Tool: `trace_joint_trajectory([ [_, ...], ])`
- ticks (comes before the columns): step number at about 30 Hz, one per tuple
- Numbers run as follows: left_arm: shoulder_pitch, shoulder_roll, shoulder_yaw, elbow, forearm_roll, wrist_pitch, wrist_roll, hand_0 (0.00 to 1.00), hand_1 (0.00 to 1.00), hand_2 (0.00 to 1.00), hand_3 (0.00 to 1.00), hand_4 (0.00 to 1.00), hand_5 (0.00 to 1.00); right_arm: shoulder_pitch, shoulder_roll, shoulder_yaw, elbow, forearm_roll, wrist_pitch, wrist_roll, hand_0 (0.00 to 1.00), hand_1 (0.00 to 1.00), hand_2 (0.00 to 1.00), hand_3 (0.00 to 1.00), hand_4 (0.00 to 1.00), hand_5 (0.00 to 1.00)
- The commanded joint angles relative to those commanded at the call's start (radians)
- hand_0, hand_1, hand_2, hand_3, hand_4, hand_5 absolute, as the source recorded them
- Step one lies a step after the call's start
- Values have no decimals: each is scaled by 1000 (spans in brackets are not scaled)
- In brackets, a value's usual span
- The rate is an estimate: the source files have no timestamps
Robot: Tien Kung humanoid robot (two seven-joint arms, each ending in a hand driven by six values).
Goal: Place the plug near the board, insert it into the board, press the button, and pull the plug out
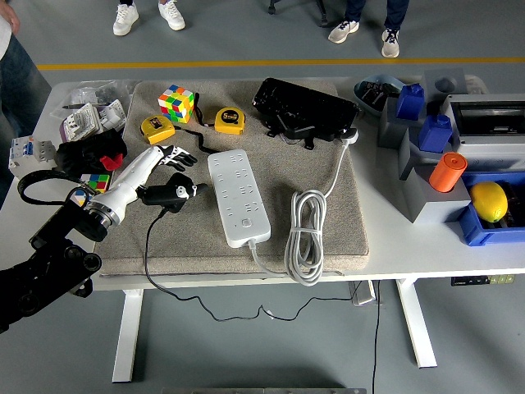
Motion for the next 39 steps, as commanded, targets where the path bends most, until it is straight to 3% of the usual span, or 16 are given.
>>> trace_joint_trajectory([
  [2, 5, 1, -7, -2, 4, 4, -6, 712, 656, 688, 640, 926, 405, 0, 0, 1, 0, 0, 0, 0, 697, 701, 680, 576, 998, 544],
  [6, 13, 2, -15, 0, 58, 54, 6, 712, 656, 688, 640, 926, 405, -1, -1, -1, 0, 0, 1, 0, 697, 701, 680, 576, 998, 544],
  [7, 13, 2, -15, 0, 78, 67, 16, 740, 758, 784, 772, 998, 492, -1, -1, -1, 0, 0, 1, 1, 697, 701, 680, 576, 998, 544],
  [9, 13, -2, -17, 3, 149, 106, 65, 740, 758, 784, 772, 998, 492, -1, -2, -3, 0, 1, 1, 1, 697, 701, 680, 576, 998, 544],
  [11, 11, -7, -19, 5, 219, 118, 116, 740, 758, 784, 772, 998, 492, -2, -2, -5, 0, 1, 1, 1, 697, 701, 680, 576, 998, 544],
  [12, 9, -13, -18, 6, 260, 116, 152, 740, 758, 784, 772, 998, 492, -2, -2, -6, 0, 1, 2, 1, 697, 701, 680, 576, 998, 544],
  [13, 7, -16, -16, 6, 289, 114, 180, 784, 808, 849, 861, 998, 733, -2, -2, -7, 0, 1, 2, 1, 697, 701, 680, 576, 998, 544],
  [18, -5, -32, 2, 5, 379, 102, 283, 784, 808, 849, 861, 998, 733, 0, -4, -9, 2, -1, 3, 1, 697, 701, 680, 576, 998, 544],
  [19, -10, -38, 10, 5, 398, 95, 309, 788, 814, 859, 887, 998, 777, 0, -4, -7, 4, -3, 3, 1, 697, 701, 680, 576, 998, 543],
  [22, -16, -44, 22, 6, 410, 85, 338, 788, 814, 859, 887, 998, 777, 0, -4, -6, 4, -3, 3, 1, 697, 701, 680, 576, 998, 543],
  [30, -35, -63, 48, 32, 529, 66, 479, 767, 789, 823, 863, 998, 761, -3, -6, -3, 4, -3, 2, 2, 697, 701, 680, 576, 998, 543],
  [31, -36, -65, 50, 34, 546, 64, 495, 715, 709, 709, 792, 998, 726, -2, -5, -2, 4, -3, 2, 2, 697, 701, 680, 576, 998, 541],
  [36, -38, -70, 63, 47, 583, 47, 533, 715, 709, 709, 792, 998, 726, -3, -3, -1, 5, -4, 2, 2, 697, 701, 680, 576, 998, 541],
  [37, -39, -70, 64, 49, 584, 45, 536, 683, 656, 658, 766, 998, 712, -2, -3, -1, 5, -4, 2, 2, 698, 701, 679, 576, 998, 539],
  [39, -38, -69, 68, 51, 580, 38, 545, 683, 656, 658, 766, 998, 712, -3, -2, 2, 5, -4, 2, 2, 698, 701, 679, 576, 998, 539],
])
